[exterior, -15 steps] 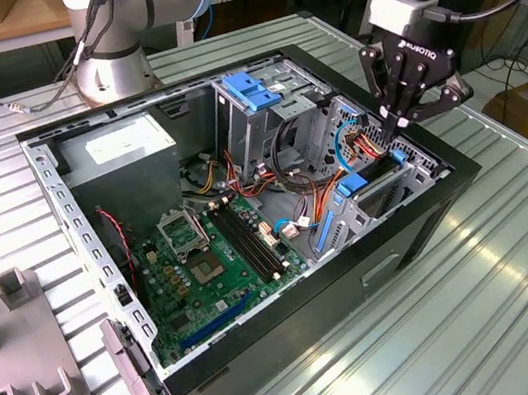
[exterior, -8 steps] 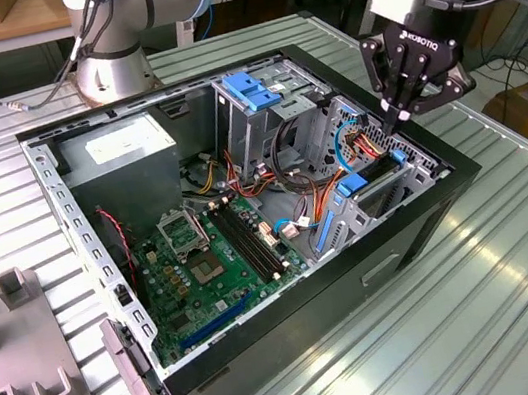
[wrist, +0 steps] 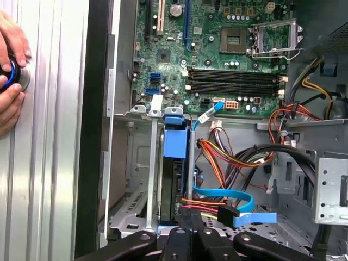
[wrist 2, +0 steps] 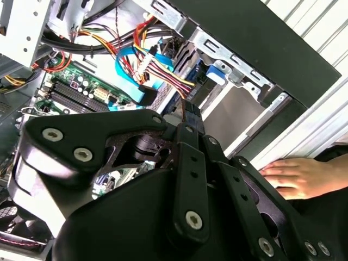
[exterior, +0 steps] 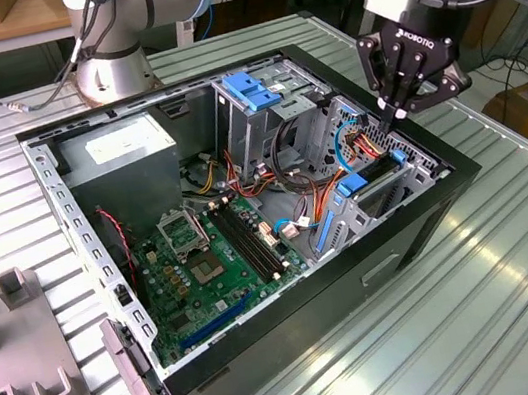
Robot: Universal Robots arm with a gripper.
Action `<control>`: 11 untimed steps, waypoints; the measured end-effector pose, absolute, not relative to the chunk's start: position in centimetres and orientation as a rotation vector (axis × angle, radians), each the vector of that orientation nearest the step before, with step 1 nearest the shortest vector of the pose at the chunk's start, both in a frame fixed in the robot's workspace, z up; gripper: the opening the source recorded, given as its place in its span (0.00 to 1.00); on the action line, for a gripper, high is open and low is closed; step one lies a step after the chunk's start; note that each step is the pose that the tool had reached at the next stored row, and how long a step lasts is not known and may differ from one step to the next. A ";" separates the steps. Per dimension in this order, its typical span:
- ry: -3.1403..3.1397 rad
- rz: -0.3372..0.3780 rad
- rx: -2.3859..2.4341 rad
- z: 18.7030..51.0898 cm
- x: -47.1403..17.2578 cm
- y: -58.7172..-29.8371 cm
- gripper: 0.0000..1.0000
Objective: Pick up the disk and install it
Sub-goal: 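Insert the second disk wire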
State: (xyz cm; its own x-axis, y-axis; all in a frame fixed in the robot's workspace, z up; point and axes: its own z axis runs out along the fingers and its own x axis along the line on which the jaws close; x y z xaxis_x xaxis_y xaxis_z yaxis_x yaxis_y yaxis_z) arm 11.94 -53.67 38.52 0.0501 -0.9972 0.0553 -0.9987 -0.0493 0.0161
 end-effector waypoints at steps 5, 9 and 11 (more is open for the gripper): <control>-2.131 0.045 2.240 38.5 11.9 -53.6 0.11; -2.131 0.045 2.240 38.5 11.9 -53.5 0.11; -2.131 0.045 2.240 38.5 11.9 -53.5 0.11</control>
